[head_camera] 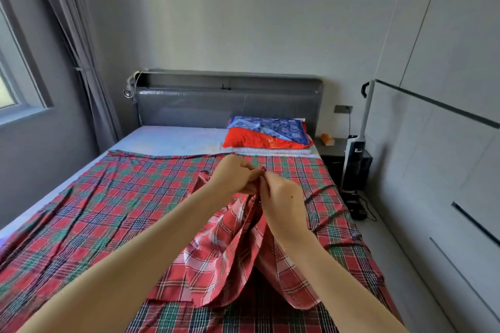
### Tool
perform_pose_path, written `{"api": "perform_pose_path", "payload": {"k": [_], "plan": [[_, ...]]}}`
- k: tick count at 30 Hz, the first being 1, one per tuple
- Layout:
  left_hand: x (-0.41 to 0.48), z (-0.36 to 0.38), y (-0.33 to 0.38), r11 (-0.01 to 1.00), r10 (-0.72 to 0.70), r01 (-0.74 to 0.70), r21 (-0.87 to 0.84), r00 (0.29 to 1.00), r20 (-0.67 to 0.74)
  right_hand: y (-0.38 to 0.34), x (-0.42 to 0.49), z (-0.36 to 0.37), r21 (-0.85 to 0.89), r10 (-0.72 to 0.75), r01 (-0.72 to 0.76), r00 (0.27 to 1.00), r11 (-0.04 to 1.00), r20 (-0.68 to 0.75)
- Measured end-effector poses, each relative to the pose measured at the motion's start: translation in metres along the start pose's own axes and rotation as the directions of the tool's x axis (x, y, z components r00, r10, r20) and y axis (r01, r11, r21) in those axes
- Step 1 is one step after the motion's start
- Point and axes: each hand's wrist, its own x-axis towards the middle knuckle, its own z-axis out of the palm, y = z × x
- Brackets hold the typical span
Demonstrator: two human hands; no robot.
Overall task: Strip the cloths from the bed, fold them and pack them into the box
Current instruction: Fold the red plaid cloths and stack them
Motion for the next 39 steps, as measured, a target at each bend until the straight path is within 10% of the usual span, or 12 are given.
{"api": "perform_pose_path", "payload": {"k": [11, 18, 24, 28, 32, 39], "plan": [[0.0, -0.001, -0.015, 0.93, -0.158, 0.182, -0.319, 0.982, 0.1, 0.003, -0.009, 0.008, -0.277, -0.134, 0.193, 0.967, 0.941, 0.219], [-0.005, -0.009, -0.013, 0.988, 0.025, -0.051, 0.147, 0.984, 0.176, 0.018, -0.007, -0.029, -0.058, -0.015, 0.034, 0.953, 0.998, 0.302], [-0.013, -0.032, 0.038, 0.805, 0.33, -0.438, 0.4, 0.891, 0.313, 0.017, 0.041, -0.047, 0.337, 0.018, -0.337, 0.73, 0.879, 0.683], [-0.007, -0.05, 0.063, 0.812, 0.464, -0.478, 0.335, 0.877, 0.127, 0.003, 0.081, -0.049, 0.378, -0.024, -0.187, 0.873, 0.907, 0.488], [0.003, -0.054, 0.045, 0.864, 0.424, -0.453, -0.222, 0.89, -0.164, -0.008, 0.127, -0.063, 0.637, -0.012, -0.283, 0.909, 0.718, 0.417], [0.01, -0.017, -0.012, 0.803, 0.595, -0.551, 0.228, 0.716, -0.364, -0.018, 0.162, -0.09, 0.778, -0.108, -0.2, 0.94, 0.596, 0.325]]}}
